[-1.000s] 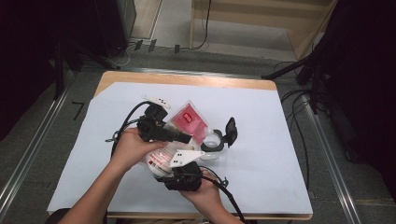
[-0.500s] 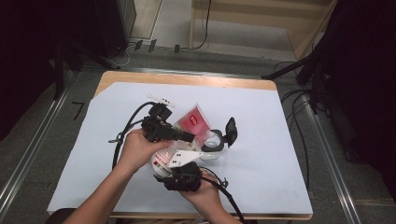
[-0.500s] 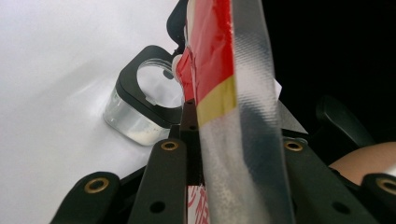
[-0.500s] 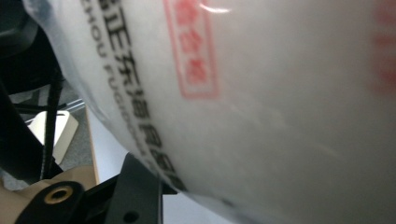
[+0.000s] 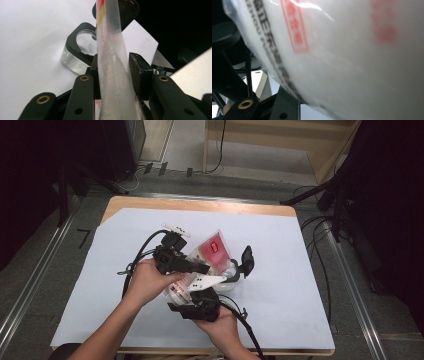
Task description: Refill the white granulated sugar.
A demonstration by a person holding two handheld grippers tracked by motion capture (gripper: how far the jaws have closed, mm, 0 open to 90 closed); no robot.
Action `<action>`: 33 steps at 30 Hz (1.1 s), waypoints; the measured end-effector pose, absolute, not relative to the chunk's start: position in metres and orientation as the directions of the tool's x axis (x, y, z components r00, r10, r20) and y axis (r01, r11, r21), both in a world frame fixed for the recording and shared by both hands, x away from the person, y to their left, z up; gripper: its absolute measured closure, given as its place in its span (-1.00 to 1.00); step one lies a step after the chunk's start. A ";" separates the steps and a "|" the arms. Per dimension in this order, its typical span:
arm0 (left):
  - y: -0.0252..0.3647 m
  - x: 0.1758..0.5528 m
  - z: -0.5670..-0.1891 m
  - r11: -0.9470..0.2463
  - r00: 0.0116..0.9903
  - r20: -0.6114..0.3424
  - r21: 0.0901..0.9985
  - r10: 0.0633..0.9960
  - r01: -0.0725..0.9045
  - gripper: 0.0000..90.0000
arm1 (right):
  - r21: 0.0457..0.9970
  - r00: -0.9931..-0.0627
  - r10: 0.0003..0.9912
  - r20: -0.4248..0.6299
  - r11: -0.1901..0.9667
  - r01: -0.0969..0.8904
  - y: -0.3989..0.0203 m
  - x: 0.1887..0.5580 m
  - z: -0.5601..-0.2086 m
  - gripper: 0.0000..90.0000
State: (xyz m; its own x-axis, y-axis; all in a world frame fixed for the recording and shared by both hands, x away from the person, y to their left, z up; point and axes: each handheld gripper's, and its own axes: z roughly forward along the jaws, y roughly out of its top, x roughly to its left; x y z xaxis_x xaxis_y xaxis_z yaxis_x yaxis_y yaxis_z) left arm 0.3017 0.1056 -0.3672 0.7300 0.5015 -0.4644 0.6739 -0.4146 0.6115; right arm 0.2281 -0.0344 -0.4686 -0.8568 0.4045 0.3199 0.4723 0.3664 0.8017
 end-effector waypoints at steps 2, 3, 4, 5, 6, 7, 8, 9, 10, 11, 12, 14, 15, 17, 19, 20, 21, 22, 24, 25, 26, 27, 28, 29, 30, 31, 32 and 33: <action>0.107 0.300 -0.364 -0.427 0.739 -0.446 0.614 0.506 0.663 0.48 | 0.807 -0.859 0.394 0.327 0.356 0.471 -0.036 0.227 -0.467 0.39; 0.106 0.300 -0.364 -0.427 0.734 -0.443 0.610 0.515 0.667 0.50 | 0.810 -0.860 0.392 0.327 0.353 0.468 -0.036 0.227 -0.466 0.38; 0.106 0.299 -0.363 -0.426 0.724 -0.449 0.597 0.523 0.679 0.55 | 0.810 -0.862 0.389 0.327 0.355 0.467 -0.035 0.226 -0.466 0.38; 0.106 0.299 -0.363 -0.434 0.720 -0.446 0.587 0.531 0.684 0.63 | 0.810 -0.865 0.387 0.319 0.363 0.461 -0.033 0.225 -0.465 0.38; 0.105 0.299 -0.363 -0.437 0.718 -0.438 0.583 0.541 0.685 0.68 | 0.810 -0.869 0.387 0.310 0.370 0.454 -0.031 0.224 -0.465 0.36; 0.105 0.299 -0.363 -0.437 0.718 -0.438 0.583 0.541 0.685 0.72 | 0.810 -0.871 0.390 0.300 0.379 0.448 -0.030 0.223 -0.465 0.36; 0.103 0.298 -0.363 -0.440 0.706 -0.428 0.568 0.564 0.696 0.75 | 0.810 -0.871 0.394 0.292 0.382 0.445 -0.028 0.222 -0.465 0.36; 0.103 0.298 -0.363 -0.440 0.706 -0.428 0.568 0.564 0.696 0.76 | 0.810 -0.871 0.394 0.292 0.382 0.445 -0.028 0.222 -0.465 0.36; 0.103 0.298 -0.363 -0.428 0.696 -0.434 0.566 0.572 0.705 0.76 | 0.808 -0.871 0.397 0.289 0.387 0.444 -0.028 0.222 -0.465 0.36; 0.102 0.299 -0.363 -0.422 0.692 -0.437 0.566 0.575 0.708 0.78 | 0.812 -0.872 0.406 0.274 0.389 0.436 -0.027 0.221 -0.465 0.35; 0.102 0.299 -0.363 -0.413 0.686 -0.437 0.568 0.582 0.712 0.78 | 0.811 -0.872 0.421 0.251 0.401 0.427 -0.026 0.220 -0.464 0.32; 0.102 0.300 -0.364 -0.396 0.683 -0.446 0.579 0.578 0.713 0.78 | 0.809 -0.872 0.431 0.233 0.412 0.420 -0.025 0.220 -0.464 0.26; 0.102 0.300 -0.366 -0.379 0.682 -0.466 0.587 0.564 0.715 0.77 | 0.807 -0.870 0.435 0.232 0.413 0.422 -0.024 0.220 -0.463 0.27; 0.104 0.303 -0.369 -0.348 0.669 -0.514 0.587 0.537 0.731 0.72 | 0.806 -0.866 0.439 0.241 0.406 0.430 -0.026 0.221 -0.463 0.35; 0.103 0.303 -0.371 -0.352 0.674 -0.501 0.593 0.543 0.724 0.65 | 0.797 -0.861 0.428 0.275 0.399 0.453 -0.027 0.224 -0.464 0.36; 0.102 0.302 -0.370 -0.364 0.676 -0.492 0.588 0.549 0.723 0.62 | 0.792 -0.858 0.425 0.290 0.396 0.464 -0.027 0.225 -0.465 0.37; 0.102 0.302 -0.370 -0.364 0.676 -0.492 0.588 0.549 0.723 0.60 | 0.792 -0.858 0.425 0.290 0.396 0.464 -0.027 0.225 -0.465 0.37; 0.100 0.301 -0.370 -0.374 0.683 -0.480 0.590 0.551 0.716 0.55 | 0.789 -0.854 0.413 0.317 0.385 0.479 -0.027 0.227 -0.466 0.37; 0.100 0.301 -0.367 -0.389 0.695 -0.457 0.596 0.555 0.702 0.51 | 0.790 -0.850 0.408 0.333 0.371 0.487 -0.027 0.227 -0.467 0.37; 0.101 0.300 -0.366 -0.389 0.698 -0.455 0.600 0.553 0.699 0.48 | 0.790 -0.847 0.401 0.348 0.360 0.496 -0.028 0.228 -0.467 0.37; 0.101 0.299 -0.365 -0.388 0.696 -0.456 0.598 0.555 0.701 0.46 | 0.791 -0.846 0.396 0.358 0.353 0.500 -0.028 0.229 -0.466 0.38; 0.103 0.299 -0.365 -0.383 0.700 -0.461 0.606 0.546 0.697 0.45 | 0.790 -0.842 0.394 0.369 0.343 0.508 -0.029 0.230 -0.466 0.38; 0.104 0.299 -0.365 -0.380 0.700 -0.460 0.609 0.546 0.696 0.41 | 0.789 -0.835 0.389 0.388 0.329 0.520 -0.030 0.230 -0.465 0.38; 0.105 0.299 -0.364 -0.379 0.702 -0.458 0.612 0.546 0.694 0.40 | 0.788 -0.831 0.383 0.403 0.316 0.528 -0.031 0.231 -0.464 0.38; 0.106 0.299 -0.363 -0.373 0.697 -0.465 0.610 0.546 0.699 0.40 | 0.787 -0.827 0.378 0.417 0.305 0.536 -0.031 0.231 -0.463 0.39; 0.107 0.300 -0.363 -0.366 0.693 -0.470 0.610 0.547 0.702 0.40 | 0.790 -0.829 0.377 0.413 0.304 0.532 -0.031 0.231 -0.462 0.39; 0.108 0.300 -0.362 -0.357 0.679 -0.474 0.602 0.560 0.714 0.45 | 0.799 -0.838 0.382 0.390 0.312 0.514 -0.031 0.230 -0.460 0.38; 0.108 0.301 -0.362 -0.351 0.676 -0.482 0.600 0.558 0.718 0.52 | 0.811 -0.851 0.390 0.352 0.327 0.485 -0.030 0.228 -0.458 0.38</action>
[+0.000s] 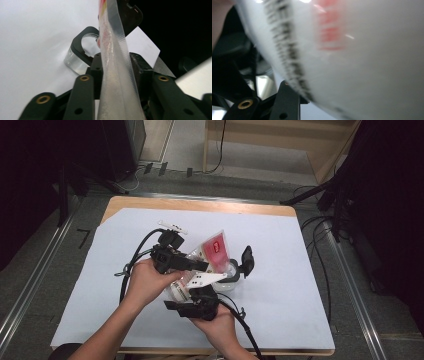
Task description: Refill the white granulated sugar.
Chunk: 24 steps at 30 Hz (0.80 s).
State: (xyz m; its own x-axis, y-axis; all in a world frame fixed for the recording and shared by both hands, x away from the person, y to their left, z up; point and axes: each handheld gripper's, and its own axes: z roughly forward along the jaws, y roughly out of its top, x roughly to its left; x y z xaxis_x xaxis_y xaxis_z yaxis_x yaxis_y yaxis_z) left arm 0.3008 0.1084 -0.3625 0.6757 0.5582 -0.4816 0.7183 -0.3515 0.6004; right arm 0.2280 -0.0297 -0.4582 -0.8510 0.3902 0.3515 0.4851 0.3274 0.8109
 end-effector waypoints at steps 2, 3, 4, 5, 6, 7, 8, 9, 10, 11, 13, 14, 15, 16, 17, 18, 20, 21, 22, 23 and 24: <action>0.107 0.301 -0.361 -0.353 0.664 -0.475 0.588 0.578 0.728 0.61 | 0.819 -0.864 0.398 0.307 0.352 0.453 -0.028 0.226 -0.456 0.36; 0.106 0.302 -0.361 -0.356 0.663 -0.472 0.585 0.582 0.729 0.63 | 0.817 -0.865 0.402 0.299 0.360 0.450 -0.027 0.225 -0.455 0.36; 0.105 0.302 -0.360 -0.357 0.658 -0.469 0.579 0.589 0.733 0.64 | 0.817 -0.868 0.403 0.290 0.368 0.444 -0.026 0.226 -0.455 0.35; 0.104 0.303 -0.360 -0.358 0.654 -0.467 0.575 0.595 0.736 0.64 | 0.817 -0.872 0.402 0.281 0.376 0.437 -0.025 0.226 -0.455 0.35; 0.103 0.304 -0.358 -0.361 0.652 -0.463 0.570 0.600 0.738 0.64 | 0.815 -0.871 0.407 0.276 0.382 0.437 -0.024 0.226 -0.454 0.35; 0.103 0.306 -0.357 -0.361 0.643 -0.472 0.558 0.603 0.747 0.63 | 0.815 -0.871 0.410 0.272 0.383 0.435 -0.024 0.226 -0.452 0.35; 0.103 0.306 -0.357 -0.361 0.643 -0.472 0.558 0.603 0.747 0.63 | 0.815 -0.871 0.410 0.272 0.383 0.435 -0.024 0.226 -0.452 0.35; 0.102 0.310 -0.353 -0.370 0.638 -0.471 0.543 0.609 0.754 0.63 | 0.814 -0.873 0.405 0.272 0.387 0.433 -0.023 0.228 -0.449 0.35; 0.102 0.310 -0.353 -0.370 0.638 -0.471 0.543 0.609 0.754 0.63 | 0.814 -0.873 0.405 0.272 0.387 0.433 -0.023 0.228 -0.449 0.35; 0.100 0.312 -0.351 -0.380 0.642 -0.462 0.540 0.612 0.751 0.63 | 0.811 -0.870 0.407 0.279 0.385 0.440 -0.021 0.230 -0.446 0.34; 0.100 0.313 -0.349 -0.384 0.644 -0.461 0.538 0.611 0.750 0.63 | 0.812 -0.870 0.406 0.281 0.383 0.441 -0.021 0.231 -0.446 0.34; 0.099 0.314 -0.348 -0.383 0.639 -0.466 0.532 0.613 0.755 0.63 | 0.814 -0.871 0.404 0.279 0.382 0.438 -0.021 0.232 -0.445 0.33; 0.099 0.315 -0.348 -0.387 0.640 -0.465 0.530 0.612 0.755 0.63 | 0.817 -0.872 0.403 0.278 0.379 0.435 -0.020 0.233 -0.445 0.33; 0.099 0.316 -0.347 -0.388 0.645 -0.459 0.537 0.611 0.749 0.62 | 0.819 -0.870 0.405 0.282 0.370 0.438 -0.020 0.233 -0.446 0.34; 0.098 0.315 -0.347 -0.388 0.647 -0.458 0.540 0.609 0.747 0.62 | 0.820 -0.868 0.409 0.282 0.366 0.440 -0.021 0.233 -0.446 0.35; 0.098 0.314 -0.348 -0.392 0.652 -0.455 0.542 0.606 0.743 0.62 | 0.824 -0.868 0.411 0.277 0.364 0.435 -0.021 0.233 -0.447 0.35; 0.097 0.314 -0.348 -0.399 0.655 -0.448 0.540 0.609 0.741 0.62 | 0.823 -0.868 0.411 0.278 0.365 0.436 -0.021 0.233 -0.447 0.36; 0.097 0.314 -0.350 -0.396 0.656 -0.451 0.544 0.606 0.740 0.62 | 0.819 -0.868 0.412 0.278 0.371 0.438 -0.021 0.233 -0.448 0.37; 0.097 0.314 -0.351 -0.397 0.654 -0.453 0.540 0.606 0.742 0.62 | 0.819 -0.868 0.412 0.277 0.371 0.437 -0.021 0.233 -0.449 0.37; 0.097 0.315 -0.352 -0.406 0.659 -0.450 0.538 0.602 0.738 0.61 | 0.818 -0.867 0.411 0.282 0.370 0.441 -0.021 0.232 -0.449 0.37; 0.097 0.315 -0.352 -0.399 0.657 -0.455 0.542 0.601 0.740 0.61 | 0.816 -0.867 0.410 0.284 0.371 0.443 -0.021 0.232 -0.450 0.37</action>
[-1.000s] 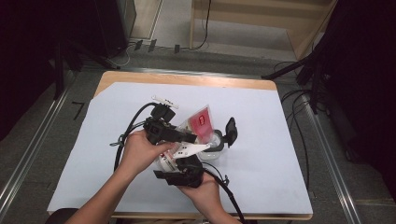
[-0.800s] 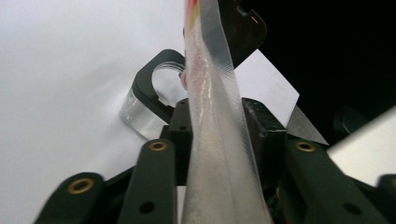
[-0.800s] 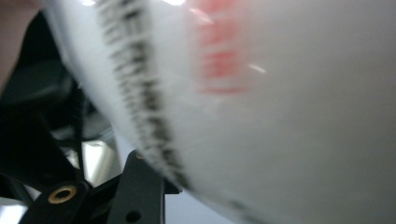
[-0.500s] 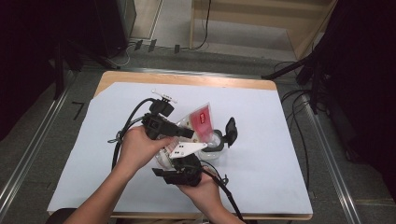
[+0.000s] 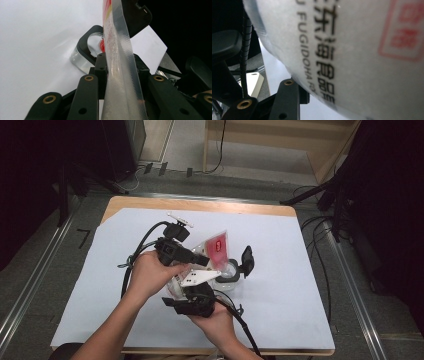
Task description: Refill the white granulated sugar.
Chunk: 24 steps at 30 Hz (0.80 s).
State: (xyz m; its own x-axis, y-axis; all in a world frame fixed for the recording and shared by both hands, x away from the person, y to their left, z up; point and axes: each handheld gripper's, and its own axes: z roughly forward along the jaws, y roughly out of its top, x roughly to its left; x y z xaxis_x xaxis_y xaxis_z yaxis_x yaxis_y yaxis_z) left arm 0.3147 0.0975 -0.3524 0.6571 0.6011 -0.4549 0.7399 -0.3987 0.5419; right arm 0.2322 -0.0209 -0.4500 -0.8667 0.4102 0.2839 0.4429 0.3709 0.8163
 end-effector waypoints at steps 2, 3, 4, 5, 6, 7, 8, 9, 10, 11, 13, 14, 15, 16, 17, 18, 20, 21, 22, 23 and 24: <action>0.098 0.315 -0.353 -0.396 0.652 -0.460 0.537 0.602 0.745 0.61 | 0.815 -0.866 0.412 0.283 0.374 0.444 -0.021 0.232 -0.450 0.37; 0.098 0.315 -0.353 -0.396 0.652 -0.460 0.537 0.602 0.745 0.61 | 0.814 -0.866 0.412 0.284 0.374 0.445 -0.021 0.232 -0.450 0.37; 0.098 0.315 -0.353 -0.397 0.653 -0.460 0.537 0.601 0.744 0.61 | 0.814 -0.866 0.412 0.284 0.374 0.444 -0.021 0.232 -0.450 0.37; 0.098 0.316 -0.353 -0.400 0.654 -0.461 0.536 0.599 0.744 0.60 | 0.814 -0.866 0.412 0.285 0.374 0.446 -0.021 0.232 -0.450 0.37; 0.098 0.316 -0.352 -0.389 0.647 -0.469 0.535 0.602 0.750 0.60 | 0.814 -0.866 0.411 0.285 0.373 0.445 -0.021 0.232 -0.450 0.37; 0.098 0.316 -0.352 -0.393 0.650 -0.465 0.536 0.601 0.747 0.60 | 0.811 -0.864 0.412 0.289 0.374 0.449 -0.021 0.232 -0.449 0.37; 0.098 0.316 -0.352 -0.393 0.652 -0.465 0.538 0.599 0.746 0.59 | 0.811 -0.864 0.410 0.290 0.374 0.450 -0.021 0.233 -0.449 0.37; 0.098 0.317 -0.352 -0.393 0.652 -0.464 0.539 0.600 0.745 0.58 | 0.808 -0.863 0.411 0.292 0.377 0.453 -0.021 0.233 -0.448 0.37; 0.098 0.317 -0.353 -0.388 0.651 -0.464 0.543 0.600 0.745 0.58 | 0.807 -0.864 0.408 0.294 0.379 0.453 -0.021 0.233 -0.448 0.36; 0.098 0.317 -0.353 -0.379 0.647 -0.471 0.544 0.600 0.748 0.58 | 0.805 -0.865 0.407 0.294 0.382 0.454 -0.021 0.234 -0.447 0.36; 0.098 0.318 -0.354 -0.379 0.648 -0.475 0.545 0.595 0.748 0.57 | 0.804 -0.864 0.413 0.288 0.386 0.452 -0.021 0.234 -0.447 0.35; 0.098 0.319 -0.354 -0.375 0.647 -0.479 0.546 0.594 0.749 0.57 | 0.802 -0.864 0.412 0.290 0.388 0.455 -0.021 0.234 -0.447 0.36; 0.098 0.319 -0.354 -0.375 0.647 -0.479 0.546 0.594 0.749 0.56 | 0.800 -0.862 0.414 0.292 0.389 0.457 -0.021 0.234 -0.447 0.37; 0.099 0.320 -0.354 -0.374 0.644 -0.485 0.542 0.592 0.752 0.56 | 0.800 -0.862 0.414 0.292 0.389 0.457 -0.021 0.234 -0.447 0.37; 0.099 0.320 -0.354 -0.365 0.637 -0.495 0.541 0.591 0.758 0.53 | 0.793 -0.856 0.413 0.312 0.382 0.474 -0.022 0.235 -0.445 0.37; 0.099 0.320 -0.353 -0.366 0.636 -0.497 0.538 0.590 0.760 0.51 | 0.790 -0.851 0.412 0.324 0.377 0.483 -0.022 0.235 -0.444 0.37; 0.099 0.320 -0.353 -0.368 0.635 -0.499 0.534 0.590 0.762 0.48 | 0.790 -0.848 0.412 0.332 0.370 0.489 -0.022 0.235 -0.443 0.37; 0.099 0.319 -0.351 -0.377 0.644 -0.493 0.538 0.585 0.754 0.48 | 0.789 -0.844 0.409 0.346 0.360 0.498 -0.022 0.236 -0.442 0.37; 0.099 0.319 -0.351 -0.377 0.644 -0.493 0.538 0.585 0.754 0.48 | 0.789 -0.844 0.409 0.346 0.360 0.498 -0.022 0.236 -0.442 0.37; 0.099 0.318 -0.349 -0.383 0.643 -0.491 0.531 0.588 0.756 0.48 | 0.789 -0.844 0.406 0.350 0.358 0.499 -0.022 0.235 -0.441 0.37; 0.099 0.318 -0.349 -0.383 0.643 -0.491 0.531 0.588 0.756 0.47 | 0.791 -0.844 0.404 0.352 0.354 0.499 -0.022 0.235 -0.441 0.37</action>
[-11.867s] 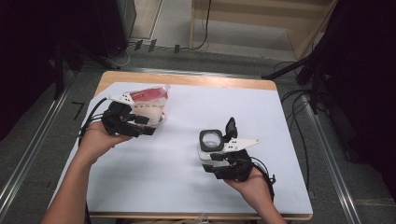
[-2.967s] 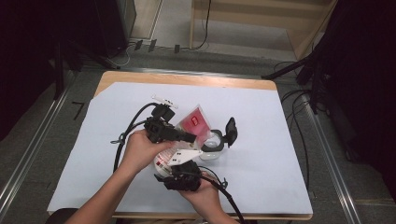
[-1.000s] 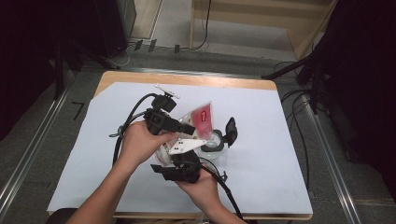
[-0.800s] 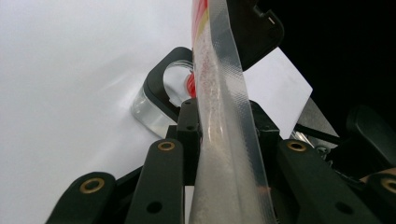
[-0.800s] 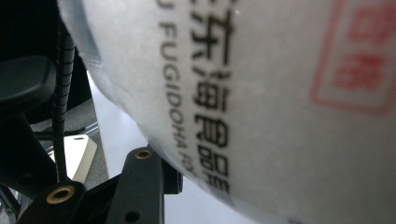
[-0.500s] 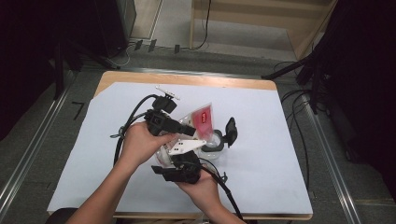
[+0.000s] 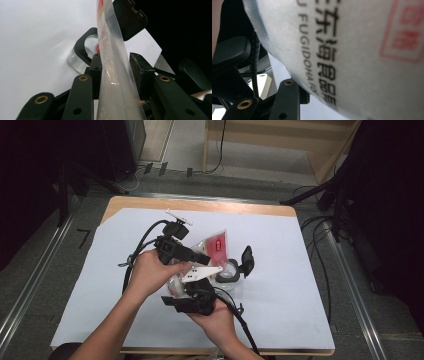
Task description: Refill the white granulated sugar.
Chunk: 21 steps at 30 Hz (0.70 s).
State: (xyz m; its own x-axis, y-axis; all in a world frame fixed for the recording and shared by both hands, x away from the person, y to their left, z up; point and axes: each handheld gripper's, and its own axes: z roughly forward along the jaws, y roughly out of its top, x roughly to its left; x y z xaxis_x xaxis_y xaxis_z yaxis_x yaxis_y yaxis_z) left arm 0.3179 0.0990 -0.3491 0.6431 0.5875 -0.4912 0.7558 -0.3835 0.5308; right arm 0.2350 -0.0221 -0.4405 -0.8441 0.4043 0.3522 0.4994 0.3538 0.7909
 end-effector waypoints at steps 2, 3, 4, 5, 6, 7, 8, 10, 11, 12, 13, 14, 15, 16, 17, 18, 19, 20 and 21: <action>0.098 0.317 -0.348 -0.390 0.657 -0.486 0.542 0.577 0.744 0.42 | 0.792 -0.841 0.401 0.363 0.344 0.505 -0.022 0.235 -0.439 0.37; 0.099 0.317 -0.347 -0.394 0.664 -0.483 0.548 0.571 0.738 0.41 | 0.792 -0.841 0.400 0.364 0.342 0.505 -0.023 0.235 -0.439 0.37; 0.099 0.317 -0.347 -0.394 0.664 -0.483 0.548 0.571 0.738 0.41 | 0.792 -0.841 0.400 0.364 0.342 0.505 -0.023 0.235 -0.439 0.37; 0.099 0.317 -0.346 -0.391 0.664 -0.484 0.551 0.570 0.737 0.41 | 0.795 -0.842 0.401 0.362 0.338 0.503 -0.024 0.235 -0.438 0.37; 0.098 0.316 -0.346 -0.388 0.665 -0.473 0.558 0.578 0.734 0.46 | 0.797 -0.843 0.400 0.361 0.337 0.501 -0.024 0.235 -0.438 0.37; 0.098 0.315 -0.345 -0.389 0.663 -0.464 0.557 0.587 0.734 0.51 | 0.801 -0.845 0.400 0.355 0.337 0.496 -0.024 0.235 -0.438 0.37; 0.098 0.315 -0.345 -0.390 0.660 -0.460 0.553 0.594 0.736 0.55 | 0.802 -0.847 0.400 0.349 0.340 0.491 -0.024 0.235 -0.438 0.37; 0.098 0.315 -0.345 -0.391 0.660 -0.456 0.553 0.598 0.736 0.63 | 0.803 -0.848 0.399 0.350 0.339 0.491 -0.024 0.234 -0.438 0.36; 0.099 0.316 -0.345 -0.397 0.660 -0.450 0.548 0.602 0.736 0.63 | 0.802 -0.849 0.399 0.348 0.342 0.489 -0.024 0.234 -0.438 0.36; 0.100 0.316 -0.345 -0.393 0.653 -0.451 0.543 0.609 0.742 0.64 | 0.805 -0.856 0.394 0.336 0.351 0.478 -0.022 0.233 -0.438 0.32; 0.100 0.317 -0.346 -0.397 0.651 -0.446 0.538 0.615 0.744 0.65 | 0.803 -0.857 0.386 0.340 0.356 0.479 -0.022 0.233 -0.438 0.28; 0.100 0.317 -0.346 -0.397 0.651 -0.446 0.538 0.615 0.744 0.65 | 0.800 -0.862 0.377 0.338 0.367 0.474 -0.021 0.233 -0.438 0.28; 0.102 0.318 -0.348 -0.386 0.642 -0.461 0.535 0.612 0.752 0.66 | 0.800 -0.866 0.375 0.331 0.375 0.468 -0.020 0.232 -0.438 0.31; 0.102 0.318 -0.348 -0.380 0.634 -0.473 0.527 0.612 0.760 0.66 | 0.803 -0.868 0.379 0.320 0.379 0.461 -0.020 0.231 -0.438 0.37; 0.102 0.318 -0.348 -0.372 0.630 -0.475 0.529 0.615 0.763 0.66 | 0.805 -0.872 0.385 0.304 0.386 0.451 -0.020 0.231 -0.438 0.39; 0.102 0.318 -0.348 -0.372 0.630 -0.475 0.529 0.615 0.763 0.65 | 0.805 -0.872 0.385 0.304 0.386 0.451 -0.020 0.231 -0.438 0.39; 0.102 0.318 -0.348 -0.368 0.632 -0.477 0.535 0.611 0.760 0.64 | 0.805 -0.875 0.390 0.286 0.398 0.440 -0.020 0.229 -0.436 0.39; 0.102 0.318 -0.348 -0.361 0.635 -0.480 0.545 0.605 0.757 0.63 | 0.805 -0.875 0.393 0.284 0.398 0.439 -0.020 0.229 -0.436 0.39; 0.102 0.318 -0.348 -0.361 0.635 -0.480 0.545 0.605 0.757 0.62 | 0.805 -0.875 0.393 0.284 0.398 0.439 -0.020 0.229 -0.436 0.39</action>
State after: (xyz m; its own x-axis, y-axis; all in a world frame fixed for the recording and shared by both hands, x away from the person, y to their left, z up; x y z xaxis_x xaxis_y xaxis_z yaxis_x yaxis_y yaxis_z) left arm 0.3180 0.1020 -0.3478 0.6349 0.6055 -0.4798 0.7565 -0.3613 0.5451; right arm 0.2294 -0.0199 -0.4357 -0.8749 0.3925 0.2835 0.4394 0.3977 0.8054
